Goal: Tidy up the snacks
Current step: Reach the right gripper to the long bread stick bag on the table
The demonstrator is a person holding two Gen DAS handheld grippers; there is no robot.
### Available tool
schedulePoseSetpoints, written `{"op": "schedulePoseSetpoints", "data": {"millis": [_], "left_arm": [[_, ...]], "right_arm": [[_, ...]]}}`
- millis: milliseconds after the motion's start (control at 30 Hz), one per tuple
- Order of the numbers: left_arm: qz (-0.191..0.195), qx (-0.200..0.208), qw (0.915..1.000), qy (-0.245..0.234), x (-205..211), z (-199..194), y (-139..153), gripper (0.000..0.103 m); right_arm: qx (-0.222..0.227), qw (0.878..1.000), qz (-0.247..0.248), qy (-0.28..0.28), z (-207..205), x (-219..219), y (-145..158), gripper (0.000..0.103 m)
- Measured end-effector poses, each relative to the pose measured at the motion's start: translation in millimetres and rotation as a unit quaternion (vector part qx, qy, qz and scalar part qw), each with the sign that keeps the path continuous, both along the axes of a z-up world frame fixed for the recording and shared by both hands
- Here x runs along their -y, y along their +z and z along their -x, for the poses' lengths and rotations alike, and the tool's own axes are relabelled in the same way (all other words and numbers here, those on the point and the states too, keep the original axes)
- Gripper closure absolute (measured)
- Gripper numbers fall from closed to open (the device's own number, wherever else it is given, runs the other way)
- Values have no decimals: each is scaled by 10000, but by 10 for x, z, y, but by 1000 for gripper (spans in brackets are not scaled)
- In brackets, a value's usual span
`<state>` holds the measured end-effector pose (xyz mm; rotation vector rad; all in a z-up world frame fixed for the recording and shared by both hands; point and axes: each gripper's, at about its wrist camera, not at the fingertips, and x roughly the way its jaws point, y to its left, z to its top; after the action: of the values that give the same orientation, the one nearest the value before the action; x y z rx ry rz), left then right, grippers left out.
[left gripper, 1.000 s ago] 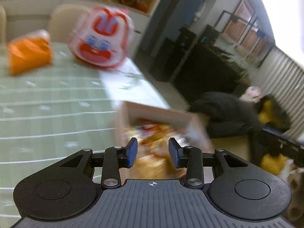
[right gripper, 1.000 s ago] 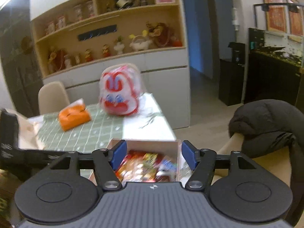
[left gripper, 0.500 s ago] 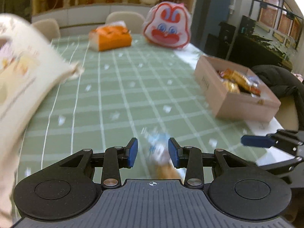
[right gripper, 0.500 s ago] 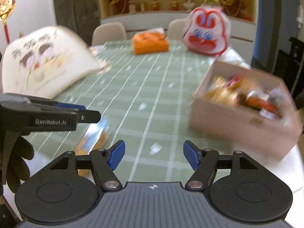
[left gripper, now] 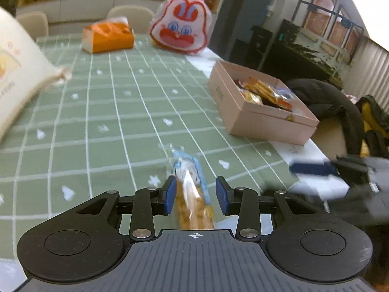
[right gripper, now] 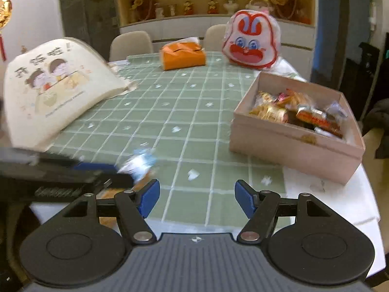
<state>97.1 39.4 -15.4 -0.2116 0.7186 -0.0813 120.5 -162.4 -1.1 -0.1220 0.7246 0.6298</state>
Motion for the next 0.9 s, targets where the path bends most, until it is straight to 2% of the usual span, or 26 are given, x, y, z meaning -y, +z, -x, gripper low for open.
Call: {"op": "schedulePoseSetpoints", "data": {"millis": [100,200,367,500,667,833,900], "left_arm": [[-273,111,9994,173,-22,-3,68,63],[-416,175,9985,313,-75,13,127,63],[-788,298,9951,509,-102,56,190,63],[-728,259,9958,487,-135,46,182,63],[-561,195,9977,327,-116,-30,111,63],[-61,-57,9999,126,-149,-71,-26,64],[9,-115,9998,177,-176,-66,-73,64]], "right_arm": [[-211,9983,-21,537,180,-63,-53,33],[-363,9960,-64,809,276,-246,-107,33],[-437,9957,-327,753,245,-605,-132,32],[-314,9973,-111,658,179,-661,-242,29],[-234,9992,-198,264,69,-255,-219,29],[-138,9994,-70,-308,0,59,-210,29],[-88,9992,-44,-380,-9,94,-202,29]]}}
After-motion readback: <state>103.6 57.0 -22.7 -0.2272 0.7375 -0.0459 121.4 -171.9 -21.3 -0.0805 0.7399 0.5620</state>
